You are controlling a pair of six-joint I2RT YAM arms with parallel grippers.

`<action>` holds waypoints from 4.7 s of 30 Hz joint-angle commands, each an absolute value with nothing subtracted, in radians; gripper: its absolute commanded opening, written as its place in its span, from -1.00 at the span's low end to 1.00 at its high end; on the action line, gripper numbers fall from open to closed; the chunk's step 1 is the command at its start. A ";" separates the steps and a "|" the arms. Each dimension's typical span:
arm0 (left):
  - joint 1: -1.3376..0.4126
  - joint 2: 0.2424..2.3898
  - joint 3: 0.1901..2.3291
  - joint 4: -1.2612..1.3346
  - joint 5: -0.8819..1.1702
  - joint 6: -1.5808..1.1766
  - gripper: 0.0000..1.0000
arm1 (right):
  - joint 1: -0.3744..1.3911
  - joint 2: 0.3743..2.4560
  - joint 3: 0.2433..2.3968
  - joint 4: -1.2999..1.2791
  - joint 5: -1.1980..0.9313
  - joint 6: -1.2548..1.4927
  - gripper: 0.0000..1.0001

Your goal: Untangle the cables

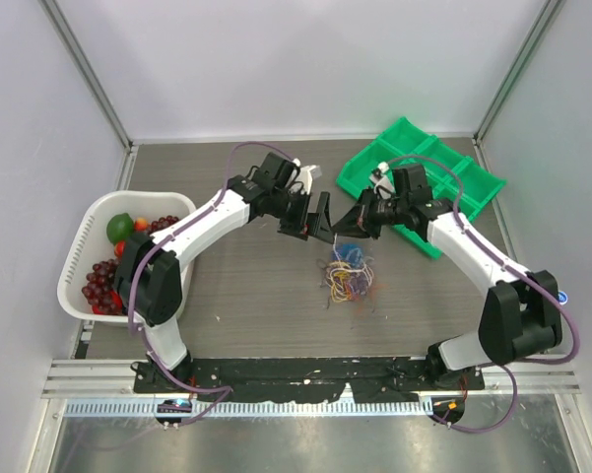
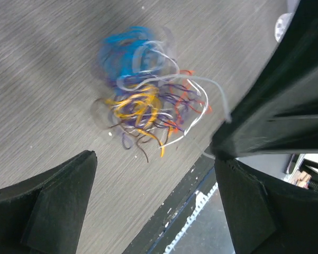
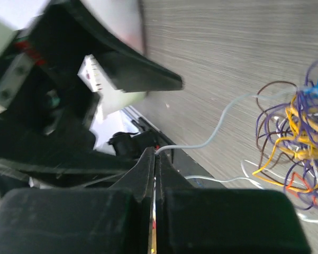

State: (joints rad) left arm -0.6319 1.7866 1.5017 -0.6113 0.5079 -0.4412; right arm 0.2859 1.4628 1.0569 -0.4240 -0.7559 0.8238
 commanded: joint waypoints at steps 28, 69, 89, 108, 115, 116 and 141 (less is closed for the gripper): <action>-0.540 1.895 1.307 -0.399 0.442 -0.453 0.74 | 0.416 1.554 1.894 0.368 -0.884 1.279 -0.99; -0.459 1.465 1.488 -0.425 0.509 -0.428 0.44 | 0.402 1.431 1.869 -0.133 -0.588 0.850 -0.99; -0.485 1.434 1.319 -0.127 0.779 -0.555 0.79 | 0.480 1.394 1.453 -0.500 -0.577 0.623 -0.99; -0.592 1.499 1.382 -0.175 0.733 -0.525 -1.00 | 0.428 1.417 1.401 -0.341 -0.554 0.778 -0.70; -0.607 1.384 1.368 -0.210 0.713 -0.551 -1.00 | 0.428 1.552 1.264 0.155 -0.661 1.030 -0.08; -0.609 1.375 1.374 -0.222 0.709 -0.557 -1.00 | 0.439 1.592 1.266 0.228 -0.672 1.073 -0.08; -0.601 1.422 1.994 -0.690 0.419 -0.569 -1.00 | 0.313 1.484 1.155 -0.230 -0.669 0.493 0.30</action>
State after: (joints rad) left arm -0.6075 1.3796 2.0060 -0.6197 0.4553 -0.5678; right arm 0.3763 1.6997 1.1198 -0.2104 -0.6029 0.6128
